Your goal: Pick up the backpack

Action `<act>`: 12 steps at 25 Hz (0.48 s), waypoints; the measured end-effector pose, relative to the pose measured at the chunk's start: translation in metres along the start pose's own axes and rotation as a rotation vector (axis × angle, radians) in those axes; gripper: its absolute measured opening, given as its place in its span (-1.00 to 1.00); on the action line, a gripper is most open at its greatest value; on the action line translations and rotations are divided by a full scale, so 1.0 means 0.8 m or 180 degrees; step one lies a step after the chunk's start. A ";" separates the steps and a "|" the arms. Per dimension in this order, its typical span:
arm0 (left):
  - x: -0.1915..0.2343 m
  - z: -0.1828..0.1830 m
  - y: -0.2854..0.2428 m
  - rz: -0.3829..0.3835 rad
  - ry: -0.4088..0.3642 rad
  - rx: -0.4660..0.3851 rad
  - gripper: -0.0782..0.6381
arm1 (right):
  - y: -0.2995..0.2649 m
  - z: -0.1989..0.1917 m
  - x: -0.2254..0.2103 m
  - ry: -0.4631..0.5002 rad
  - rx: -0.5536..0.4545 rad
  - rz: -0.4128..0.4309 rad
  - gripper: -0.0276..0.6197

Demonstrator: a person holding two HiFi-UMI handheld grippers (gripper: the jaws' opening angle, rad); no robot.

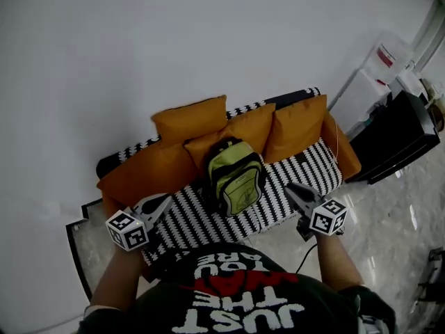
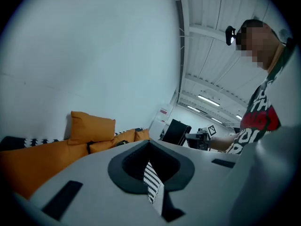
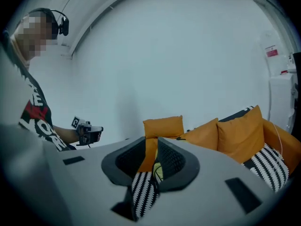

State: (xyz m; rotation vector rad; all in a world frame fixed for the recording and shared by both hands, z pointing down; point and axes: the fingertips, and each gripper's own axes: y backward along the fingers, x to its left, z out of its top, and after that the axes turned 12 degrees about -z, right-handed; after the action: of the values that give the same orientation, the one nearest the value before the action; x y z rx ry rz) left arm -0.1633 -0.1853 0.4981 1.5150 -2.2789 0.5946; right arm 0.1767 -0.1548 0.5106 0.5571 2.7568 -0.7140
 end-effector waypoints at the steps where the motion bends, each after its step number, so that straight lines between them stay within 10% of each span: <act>1: 0.003 -0.002 -0.013 0.0054 0.0051 -0.0003 -0.77 | -0.010 -0.001 -0.019 0.0009 0.0065 0.0089 -0.61; 12: 0.111 -0.079 -0.128 0.0275 0.0141 0.0282 -0.76 | -0.175 -0.047 -0.135 0.0921 0.0722 0.0809 0.08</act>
State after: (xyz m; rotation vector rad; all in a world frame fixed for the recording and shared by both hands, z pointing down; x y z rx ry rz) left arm -0.0986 -0.2574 0.6122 1.4335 -2.3219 0.7549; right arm 0.2101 -0.2810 0.6354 1.1163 2.7982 -0.9538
